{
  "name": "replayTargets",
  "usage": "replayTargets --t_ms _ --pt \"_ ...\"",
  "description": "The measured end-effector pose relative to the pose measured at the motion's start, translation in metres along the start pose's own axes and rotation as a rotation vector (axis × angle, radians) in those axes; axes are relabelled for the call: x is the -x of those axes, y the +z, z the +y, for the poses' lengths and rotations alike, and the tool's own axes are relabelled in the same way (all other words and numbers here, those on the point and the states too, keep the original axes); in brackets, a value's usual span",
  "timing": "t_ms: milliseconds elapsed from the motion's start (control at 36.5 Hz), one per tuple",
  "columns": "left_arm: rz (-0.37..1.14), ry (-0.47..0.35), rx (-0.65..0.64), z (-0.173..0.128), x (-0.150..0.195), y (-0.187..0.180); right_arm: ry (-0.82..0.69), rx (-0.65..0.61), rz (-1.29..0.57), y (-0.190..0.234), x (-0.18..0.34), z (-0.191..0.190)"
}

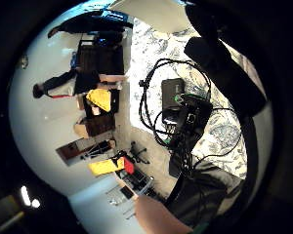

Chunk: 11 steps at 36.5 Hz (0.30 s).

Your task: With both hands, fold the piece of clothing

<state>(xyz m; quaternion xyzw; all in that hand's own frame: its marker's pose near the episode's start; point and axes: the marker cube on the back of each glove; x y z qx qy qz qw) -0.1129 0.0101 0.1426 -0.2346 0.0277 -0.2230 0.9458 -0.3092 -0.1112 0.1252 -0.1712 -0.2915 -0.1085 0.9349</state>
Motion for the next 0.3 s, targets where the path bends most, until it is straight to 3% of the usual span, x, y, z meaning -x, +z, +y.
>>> replayTargets --t_ms 110,247,301 --pt "-0.014 -0.075 -0.110 -0.008 -0.006 -0.006 0.064 -0.213 0.128 -0.053 -0.004 0.018" --pt "-0.020 -0.070 -0.140 -0.011 -0.016 -0.014 -0.041 -0.216 0.118 -0.089 -0.003 0.048" --pt "-0.016 -0.046 -0.135 -0.015 -0.021 -0.017 -0.085 -0.272 0.123 -0.097 -0.003 0.050"
